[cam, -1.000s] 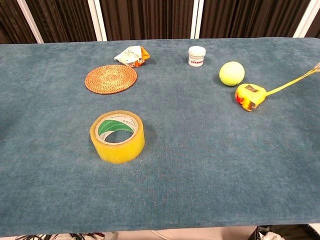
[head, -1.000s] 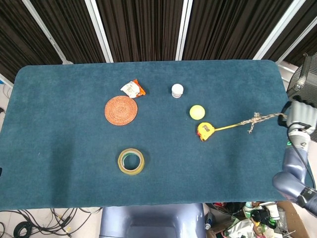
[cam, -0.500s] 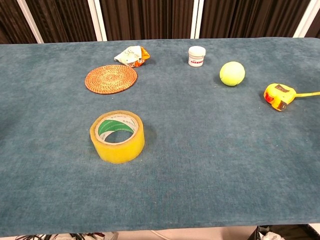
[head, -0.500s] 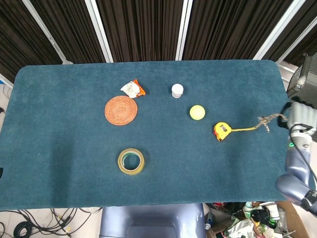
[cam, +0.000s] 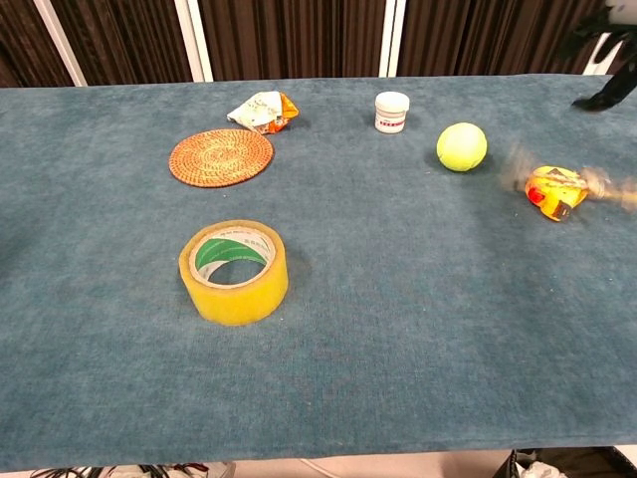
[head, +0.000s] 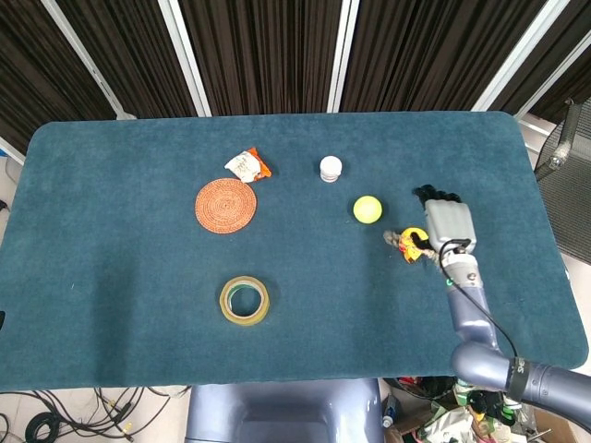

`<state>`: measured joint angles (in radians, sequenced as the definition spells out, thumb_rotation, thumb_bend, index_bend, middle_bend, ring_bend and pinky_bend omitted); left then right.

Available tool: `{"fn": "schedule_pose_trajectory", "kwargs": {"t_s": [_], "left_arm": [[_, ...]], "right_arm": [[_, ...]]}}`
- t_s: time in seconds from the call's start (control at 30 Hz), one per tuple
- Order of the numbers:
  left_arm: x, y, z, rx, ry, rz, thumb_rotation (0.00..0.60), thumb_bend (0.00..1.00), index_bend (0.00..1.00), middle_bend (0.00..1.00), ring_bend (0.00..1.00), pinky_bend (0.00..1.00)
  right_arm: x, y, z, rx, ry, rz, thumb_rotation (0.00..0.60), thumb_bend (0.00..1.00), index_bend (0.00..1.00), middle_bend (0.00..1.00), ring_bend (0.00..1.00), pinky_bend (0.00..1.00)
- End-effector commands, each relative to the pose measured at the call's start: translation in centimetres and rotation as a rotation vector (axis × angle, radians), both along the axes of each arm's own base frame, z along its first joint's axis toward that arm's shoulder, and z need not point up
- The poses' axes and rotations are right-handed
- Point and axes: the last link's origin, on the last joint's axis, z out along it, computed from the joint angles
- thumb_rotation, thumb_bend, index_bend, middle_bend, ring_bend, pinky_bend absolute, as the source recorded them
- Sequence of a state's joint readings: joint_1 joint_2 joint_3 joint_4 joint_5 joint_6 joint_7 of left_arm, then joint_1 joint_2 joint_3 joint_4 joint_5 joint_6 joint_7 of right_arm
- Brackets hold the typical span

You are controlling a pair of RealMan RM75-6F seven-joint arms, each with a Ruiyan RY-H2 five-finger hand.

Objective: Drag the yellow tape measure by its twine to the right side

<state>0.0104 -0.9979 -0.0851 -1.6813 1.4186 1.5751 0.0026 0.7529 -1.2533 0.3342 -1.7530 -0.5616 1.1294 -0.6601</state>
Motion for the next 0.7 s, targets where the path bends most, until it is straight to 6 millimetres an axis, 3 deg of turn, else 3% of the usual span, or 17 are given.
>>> {"fn": "schedule_pose_trajectory", "kwargs": {"t_s": [0.03,0.13,0.27,0.5,0.7], "left_arm": [[0.0,0.0,-0.1,-0.003,0.001,0.0,0.6,0.3,0.1,0.0,0.0,0.0],[0.0,0.0,0.0,-0.002,0.001,0.0,0.6,0.3,0.1,0.0,0.0,0.0],[0.0,0.0,0.0,0.001,0.001,0.002,0.6,0.3,0.1,0.0,0.0,0.0],[0.1,-0.2,-0.2,-0.002,0.006,0.0,0.6,0.3,0.1,0.0,0.0,0.0],[0.2,-0.3,-0.2,-0.002,0.004,0.002,0.6,0.3,0.1,0.0,0.0,0.0]], "right_arm": [[0.1,0.7,0.2,-0.002,0.045,0.029,0.6,0.15,0.0,0.04,0.14,0.15],[-0.5,1.5,1.2,-0.019,0.054,0.023,0.6,0.15,0.0,0.04,0.14,0.15],[-2.1,4.1,3.2,-0.054,-0.002,-0.01,0.6,0.15,0.0,0.04,0.14,0.15],[-6.6,12.5,6.4,-0.107,0.038,-0.028,0.6,0.15,0.0,0.04,0.14,0.15],[-8.4,18.9,7.1,-0.191,-0.001,0.061,0.6,0.15,0.0,0.04,0.14,0.15]]}}
